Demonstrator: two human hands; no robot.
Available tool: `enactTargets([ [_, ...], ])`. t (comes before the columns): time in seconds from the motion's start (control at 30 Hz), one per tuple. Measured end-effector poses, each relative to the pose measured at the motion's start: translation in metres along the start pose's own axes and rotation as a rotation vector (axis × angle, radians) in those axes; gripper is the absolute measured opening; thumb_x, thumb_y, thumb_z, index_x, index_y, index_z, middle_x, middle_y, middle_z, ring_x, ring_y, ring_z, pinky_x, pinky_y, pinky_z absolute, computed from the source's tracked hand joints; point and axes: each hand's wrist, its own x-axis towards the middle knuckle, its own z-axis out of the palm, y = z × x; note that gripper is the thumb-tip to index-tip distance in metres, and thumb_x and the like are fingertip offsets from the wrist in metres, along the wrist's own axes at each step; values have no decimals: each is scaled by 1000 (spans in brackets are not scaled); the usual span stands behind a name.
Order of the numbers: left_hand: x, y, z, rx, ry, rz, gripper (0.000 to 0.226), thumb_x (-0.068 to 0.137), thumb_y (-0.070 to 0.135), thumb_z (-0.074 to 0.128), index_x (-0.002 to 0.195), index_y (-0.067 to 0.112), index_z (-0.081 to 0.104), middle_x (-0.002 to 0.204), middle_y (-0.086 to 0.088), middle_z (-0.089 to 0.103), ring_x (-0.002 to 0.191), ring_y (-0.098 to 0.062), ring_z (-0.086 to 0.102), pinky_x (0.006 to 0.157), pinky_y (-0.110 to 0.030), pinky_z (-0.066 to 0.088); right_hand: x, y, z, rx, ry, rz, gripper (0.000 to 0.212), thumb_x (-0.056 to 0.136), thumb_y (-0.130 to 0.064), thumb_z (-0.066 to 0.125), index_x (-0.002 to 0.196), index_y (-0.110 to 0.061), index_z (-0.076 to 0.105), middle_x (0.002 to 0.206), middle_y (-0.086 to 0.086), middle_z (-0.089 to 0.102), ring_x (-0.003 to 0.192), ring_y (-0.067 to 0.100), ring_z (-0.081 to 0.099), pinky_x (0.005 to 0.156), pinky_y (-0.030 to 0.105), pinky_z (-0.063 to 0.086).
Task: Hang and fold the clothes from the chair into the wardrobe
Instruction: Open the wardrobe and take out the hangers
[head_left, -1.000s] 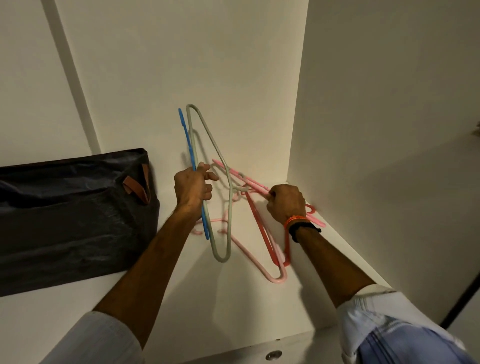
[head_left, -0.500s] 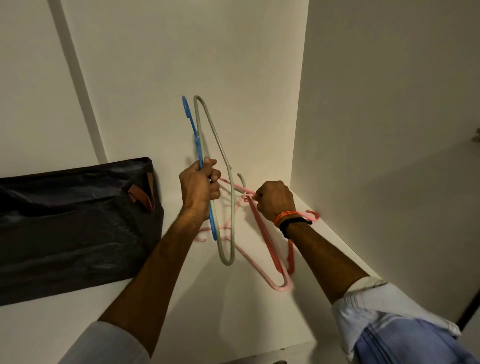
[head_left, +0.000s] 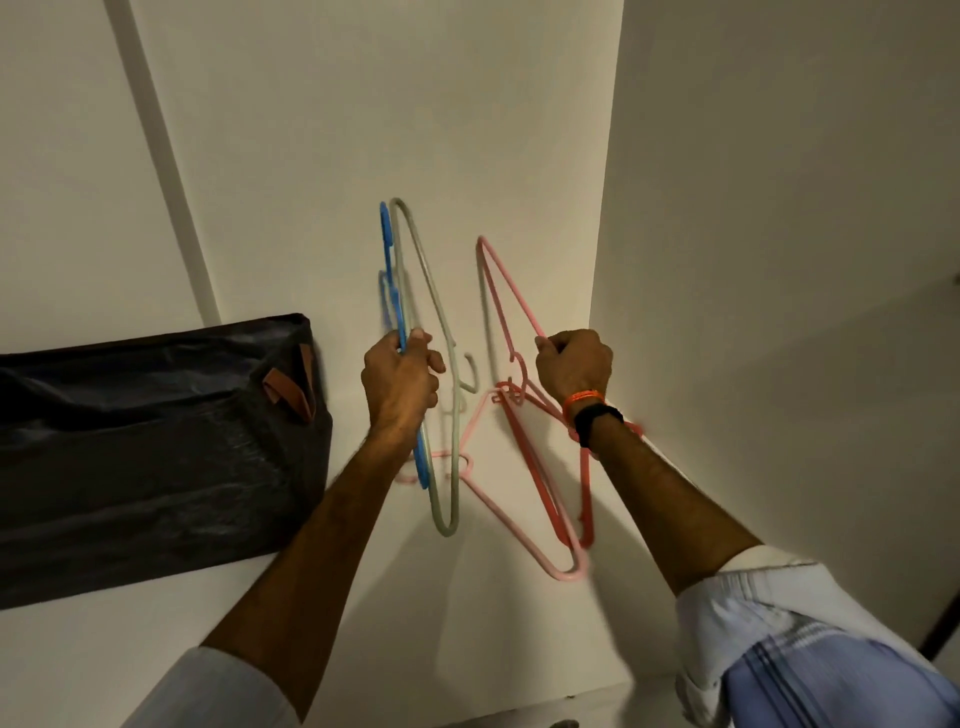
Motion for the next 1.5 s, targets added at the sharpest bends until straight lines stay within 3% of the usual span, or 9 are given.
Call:
enactTargets([
  [0.2,5,0,13,-121,-37,-97,19,104,19,48,111,5,59,103,-6,74,75,-16,73,68,-25,60,-33,-29,8,372,-307,-69,19,96,-8,58,103,-2,74,87,6,71,61,8,67,66,28,61],
  [0.37,2,0,18,-225,-71,-173,16,104,23,48,109,10,56,110,-9,74,102,-23,70,94,-42,55,-53,-29,17,56,-511,-337,33,101,-30,54,80,-14,73,67,0,67,61,13,60,62,25,48],
  [0.5,5,-3,9,-280,8,-268,15,102,17,52,93,8,59,90,-9,73,82,-22,73,78,-36,61,-45,-2,15,221,-334,-96,31,98,-32,58,96,-8,76,82,0,71,67,7,64,60,22,52],
  [0.63,11,-3,-4,-230,31,-277,12,101,15,51,103,4,56,74,-3,57,46,-8,49,41,-21,44,-28,51,12,-479,-434,5,42,86,-41,72,110,-7,66,106,10,68,101,28,64,85,33,50],
  [0.73,10,-4,-10,-199,7,-296,12,100,12,49,107,5,56,71,-1,53,41,-4,38,35,-17,33,-32,78,15,-608,-552,82,65,73,-49,82,117,-7,59,117,11,64,107,28,61,86,35,51],
  [0.87,9,-6,-13,-115,-3,-283,15,100,14,51,109,3,57,73,-2,56,41,-4,38,35,-16,33,-29,81,21,-527,-490,96,52,74,-35,82,112,-5,64,113,13,66,103,29,62,83,35,53],
  [1.07,13,-11,-17,73,-21,-266,19,96,13,60,101,-4,66,65,-2,58,40,-5,42,39,-16,40,-24,54,22,14,-260,130,10,71,-16,71,69,-7,73,69,11,73,71,29,72,68,43,62],
  [1.23,13,-11,-6,-14,-37,-319,20,96,9,59,113,-2,60,105,-13,74,75,-20,73,71,-30,62,-35,-1,18,336,-227,-14,9,79,-12,78,84,-7,73,68,3,69,58,11,67,45,19,50],
  [1.5,10,-8,5,-168,-46,-339,34,97,10,57,129,-1,54,104,-16,72,86,-28,73,75,-40,62,-42,-17,34,160,-469,-342,24,96,-29,63,112,-16,75,96,3,77,92,12,69,78,19,53],
])
